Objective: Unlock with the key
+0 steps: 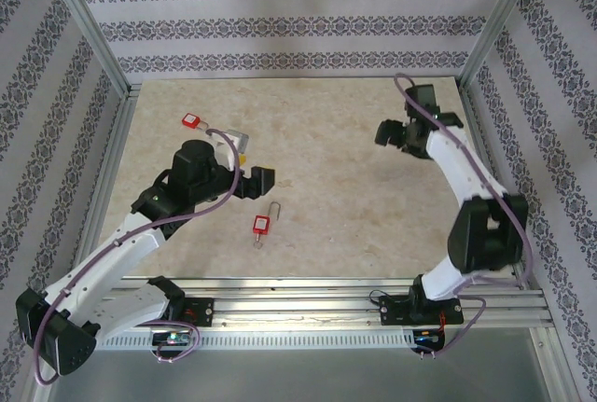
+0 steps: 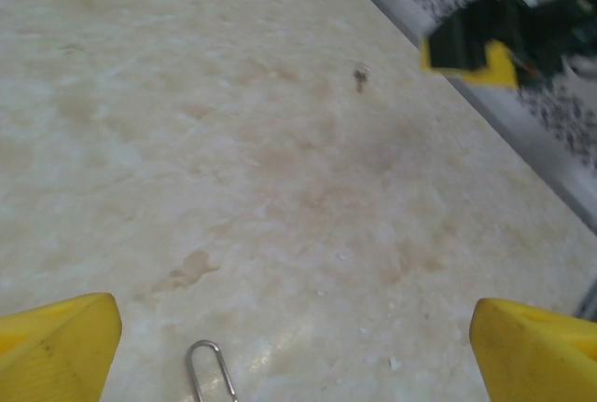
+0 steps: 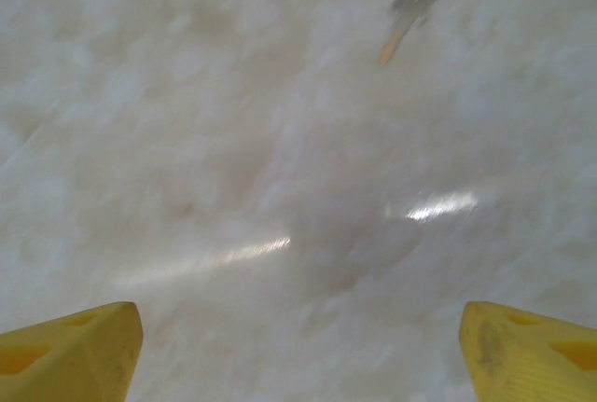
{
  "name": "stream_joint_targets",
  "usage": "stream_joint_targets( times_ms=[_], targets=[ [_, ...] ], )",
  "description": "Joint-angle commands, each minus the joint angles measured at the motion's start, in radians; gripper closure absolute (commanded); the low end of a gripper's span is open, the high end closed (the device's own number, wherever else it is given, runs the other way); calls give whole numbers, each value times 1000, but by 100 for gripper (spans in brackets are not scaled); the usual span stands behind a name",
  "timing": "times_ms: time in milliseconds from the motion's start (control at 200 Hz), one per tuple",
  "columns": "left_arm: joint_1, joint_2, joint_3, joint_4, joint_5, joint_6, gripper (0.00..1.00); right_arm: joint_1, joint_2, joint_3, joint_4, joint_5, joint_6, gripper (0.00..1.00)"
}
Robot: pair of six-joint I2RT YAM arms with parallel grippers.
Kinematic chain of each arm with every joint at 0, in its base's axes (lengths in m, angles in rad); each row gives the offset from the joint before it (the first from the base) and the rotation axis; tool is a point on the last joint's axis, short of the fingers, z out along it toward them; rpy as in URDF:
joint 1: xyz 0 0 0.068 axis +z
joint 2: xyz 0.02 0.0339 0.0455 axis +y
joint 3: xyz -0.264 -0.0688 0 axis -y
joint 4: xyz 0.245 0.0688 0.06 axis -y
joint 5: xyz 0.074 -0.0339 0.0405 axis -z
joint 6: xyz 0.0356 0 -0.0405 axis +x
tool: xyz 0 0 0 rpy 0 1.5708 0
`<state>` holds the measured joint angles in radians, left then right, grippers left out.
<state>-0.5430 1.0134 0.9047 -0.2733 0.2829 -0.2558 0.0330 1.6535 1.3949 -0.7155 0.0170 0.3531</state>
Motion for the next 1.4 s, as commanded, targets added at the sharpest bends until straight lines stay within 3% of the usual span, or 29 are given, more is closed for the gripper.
stream_joint_targets(
  times_ms=[0,275,425,605,1399],
  targets=[
    [-52,17,4,-51,35,107,3,-73,179,177,-92,72,-120,17],
    [-107,-28,-27,-83,53,69,2,-156,554,543,-224,31,-111,24],
    [-107,-67,-8,-173,-10,66,1,-174,683,684,-288,17,-103,31],
    [-108,-100,-25,-211,-45,61,1,-189,757,780,-325,29,-93,41],
    [-107,-78,-23,-225,-71,61,1,-196,946,999,-404,-36,-96,51]
  ],
)
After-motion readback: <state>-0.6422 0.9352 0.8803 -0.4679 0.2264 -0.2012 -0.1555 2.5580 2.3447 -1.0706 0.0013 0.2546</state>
